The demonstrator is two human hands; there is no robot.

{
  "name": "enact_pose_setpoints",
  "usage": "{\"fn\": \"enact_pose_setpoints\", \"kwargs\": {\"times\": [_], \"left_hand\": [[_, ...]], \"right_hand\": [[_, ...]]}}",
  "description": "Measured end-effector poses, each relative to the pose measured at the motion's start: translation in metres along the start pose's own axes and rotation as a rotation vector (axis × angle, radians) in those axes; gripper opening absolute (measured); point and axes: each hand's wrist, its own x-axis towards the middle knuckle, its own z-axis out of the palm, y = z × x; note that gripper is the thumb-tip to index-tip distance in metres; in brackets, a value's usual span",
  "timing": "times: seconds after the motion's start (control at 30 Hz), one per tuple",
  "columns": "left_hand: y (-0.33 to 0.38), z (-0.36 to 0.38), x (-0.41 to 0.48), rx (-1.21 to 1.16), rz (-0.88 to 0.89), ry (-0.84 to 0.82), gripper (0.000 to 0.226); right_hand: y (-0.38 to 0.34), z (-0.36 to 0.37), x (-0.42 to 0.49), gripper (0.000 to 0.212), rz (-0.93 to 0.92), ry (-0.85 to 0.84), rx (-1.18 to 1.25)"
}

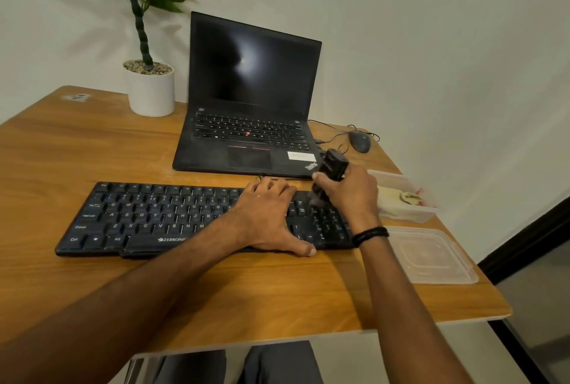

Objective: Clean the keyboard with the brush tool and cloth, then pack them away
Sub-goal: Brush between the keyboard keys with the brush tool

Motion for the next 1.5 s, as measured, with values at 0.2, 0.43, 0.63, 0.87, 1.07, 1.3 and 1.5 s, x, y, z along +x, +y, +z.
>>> {"fn": "enact_pose_setpoints", "kwargs": {"times": [0.2, 0.43, 0.63, 0.87, 1.07, 1.3, 1.5], "left_hand": [[0.005, -0.001, -0.003, 0.001, 0.007, -0.008, 0.132], [0.006, -0.003, -0.005, -0.090, -0.038, 0.000, 0.154], [0.002, -0.003, -0.005, -0.178, -0.043, 0.033, 0.163], [0.002, -0.002, -0.005, -0.207, -0.022, 0.043, 0.163], [0.004, -0.003, -0.002, -0.182, -0.022, 0.004, 0.160], [0.003, -0.006, -0.004, -0.177, -0.029, 0.008, 0.158], [0.006, -0.005, -0.006, -0.162, -0.029, 0.000, 0.157]], "right_hand": [[-0.001, 0.004, -0.009, 0.033, -0.078, -0.035, -0.061], [-0.008, 0.009, -0.009, 0.036, -0.054, 0.067, -0.070], [-0.013, 0.012, -0.006, 0.035, -0.052, 0.026, 0.030], [-0.010, 0.009, -0.008, 0.024, -0.107, -0.125, 0.080], [0.019, 0.002, 0.008, 0.039, 0.005, 0.044, -0.119], [0.015, -0.002, 0.007, 0.037, 0.026, 0.113, -0.013], [0.010, -0.002, -0.001, 0.022, -0.042, -0.077, 0.064]]}}
